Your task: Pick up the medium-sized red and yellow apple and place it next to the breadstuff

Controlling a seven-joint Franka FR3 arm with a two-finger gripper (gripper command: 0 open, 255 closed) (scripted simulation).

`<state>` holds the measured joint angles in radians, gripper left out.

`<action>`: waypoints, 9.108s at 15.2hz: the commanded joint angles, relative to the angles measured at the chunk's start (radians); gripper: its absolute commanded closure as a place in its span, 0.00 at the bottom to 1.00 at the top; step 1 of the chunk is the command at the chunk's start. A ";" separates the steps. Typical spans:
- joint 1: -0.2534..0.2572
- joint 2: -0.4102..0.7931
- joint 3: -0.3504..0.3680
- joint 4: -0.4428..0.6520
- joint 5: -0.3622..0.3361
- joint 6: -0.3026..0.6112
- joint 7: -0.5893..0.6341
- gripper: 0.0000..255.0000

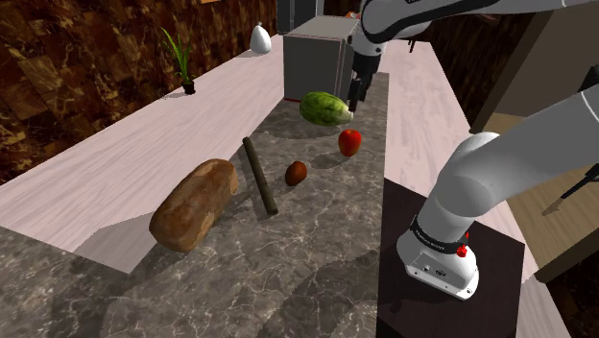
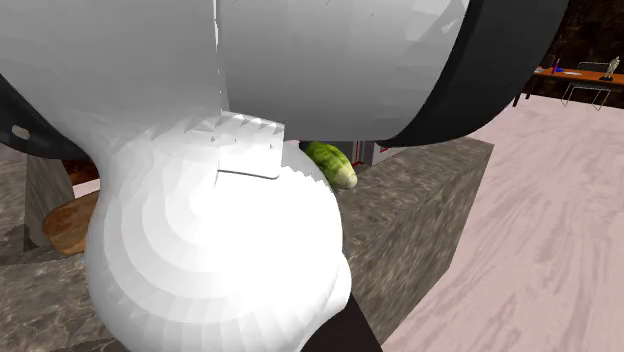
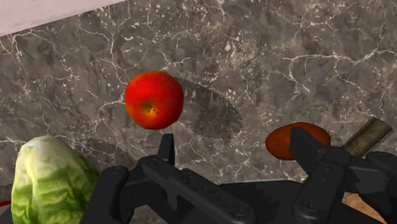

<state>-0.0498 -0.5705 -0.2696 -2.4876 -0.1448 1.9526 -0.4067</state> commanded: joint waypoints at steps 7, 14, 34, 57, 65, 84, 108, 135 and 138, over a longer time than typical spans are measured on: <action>0.004 0.255 -0.142 0.033 0.011 0.224 -0.185 0.00; 0.014 0.374 -0.184 0.031 0.050 0.339 -0.255 0.00; 0.018 0.410 -0.191 0.011 0.066 0.393 -0.268 1.00; 0.007 0.253 -0.148 0.183 0.019 0.072 -0.222 1.00; 0.009 0.228 -0.134 0.270 0.019 -0.039 -0.217 1.00; 0.092 0.128 0.065 0.282 0.065 -0.163 0.039 1.00; 0.302 0.358 0.475 0.493 0.186 -0.146 0.610 1.00; 0.330 0.488 0.527 0.306 0.164 0.170 0.693 1.00; 0.330 0.505 0.528 0.282 0.159 0.210 0.697 1.00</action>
<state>0.2808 -0.0712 0.2589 -2.1971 0.0162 2.1477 0.2898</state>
